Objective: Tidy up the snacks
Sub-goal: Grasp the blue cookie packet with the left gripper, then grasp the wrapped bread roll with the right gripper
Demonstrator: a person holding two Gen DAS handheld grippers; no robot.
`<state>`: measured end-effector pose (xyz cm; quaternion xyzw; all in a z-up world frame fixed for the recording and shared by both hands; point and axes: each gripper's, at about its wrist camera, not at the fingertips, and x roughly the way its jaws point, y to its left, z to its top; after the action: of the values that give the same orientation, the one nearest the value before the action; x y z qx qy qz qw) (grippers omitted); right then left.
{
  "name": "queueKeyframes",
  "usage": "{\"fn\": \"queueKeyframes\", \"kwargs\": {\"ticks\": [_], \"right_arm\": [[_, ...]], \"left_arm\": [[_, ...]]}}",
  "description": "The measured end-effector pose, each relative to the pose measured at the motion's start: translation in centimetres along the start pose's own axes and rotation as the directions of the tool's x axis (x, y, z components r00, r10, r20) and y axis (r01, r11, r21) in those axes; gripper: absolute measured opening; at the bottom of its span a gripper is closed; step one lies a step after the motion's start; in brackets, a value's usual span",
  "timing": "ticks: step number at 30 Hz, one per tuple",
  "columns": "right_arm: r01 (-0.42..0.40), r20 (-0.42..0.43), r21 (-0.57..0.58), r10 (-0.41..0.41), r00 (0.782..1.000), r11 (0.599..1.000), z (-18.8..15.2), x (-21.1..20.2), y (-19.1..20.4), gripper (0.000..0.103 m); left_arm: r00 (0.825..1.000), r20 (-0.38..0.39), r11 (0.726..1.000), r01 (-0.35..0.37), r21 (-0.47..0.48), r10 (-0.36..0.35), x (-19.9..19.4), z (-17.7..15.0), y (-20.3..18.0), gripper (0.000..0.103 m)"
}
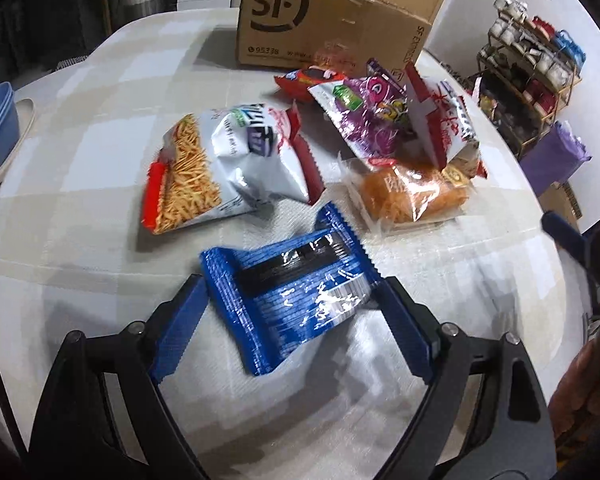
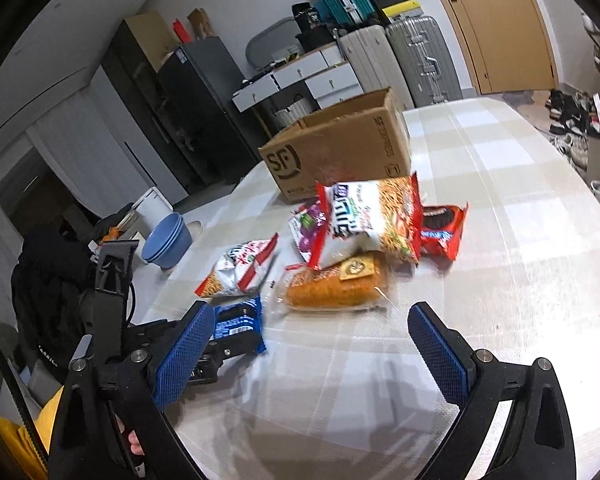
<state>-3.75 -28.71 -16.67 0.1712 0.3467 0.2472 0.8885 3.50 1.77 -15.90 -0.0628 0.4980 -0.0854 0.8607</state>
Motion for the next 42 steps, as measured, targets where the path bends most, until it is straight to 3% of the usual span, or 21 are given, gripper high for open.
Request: {"fn": "queueKeyframes", "kwargs": {"ticks": [4,6,8,11,25,36,42], "right_arm": [[-0.006,-0.021,0.018,0.006,1.000,1.000,-0.2,0.6,-0.7,0.099],[-0.007,-0.029,0.019,0.008,1.000,1.000,-0.3,0.9,-0.8,0.099],[-0.005,-0.045,0.018,0.006,0.999,1.000,-0.4,1.3,-0.7,0.099],[0.009,-0.068,0.015,-0.008,0.998,1.000,-0.4,2.1,-0.7,0.099],[0.088,-0.181,0.032,-0.081,0.980,0.996,1.4,7.4,-1.0,0.099],[0.142,-0.185,0.033,-0.133,0.974,0.989,2.9,10.8,-0.2,0.099],[0.210,-0.170,-0.052,-0.216,0.961,0.976,2.6,11.9,1.3,0.099]], "left_arm": [[1.000,0.023,0.999,-0.017,0.035,0.017,0.3,0.0,-0.4,0.077],[1.000,0.029,0.999,0.003,0.039,-0.004,0.1,-0.1,-0.4,0.069],[0.999,0.031,0.998,0.026,0.048,-0.028,0.0,-0.3,-0.5,0.054],[0.998,0.034,0.996,0.051,0.076,-0.054,-0.4,-0.7,-0.5,0.045],[0.991,0.058,0.993,0.120,0.007,-0.120,-1.5,-1.7,2.9,0.042],[0.986,0.074,0.988,0.153,-0.026,-0.151,-2.4,-2.1,4.9,0.042],[0.981,0.075,0.983,0.183,-0.009,-0.182,-2.9,-2.4,4.3,0.042]]}}
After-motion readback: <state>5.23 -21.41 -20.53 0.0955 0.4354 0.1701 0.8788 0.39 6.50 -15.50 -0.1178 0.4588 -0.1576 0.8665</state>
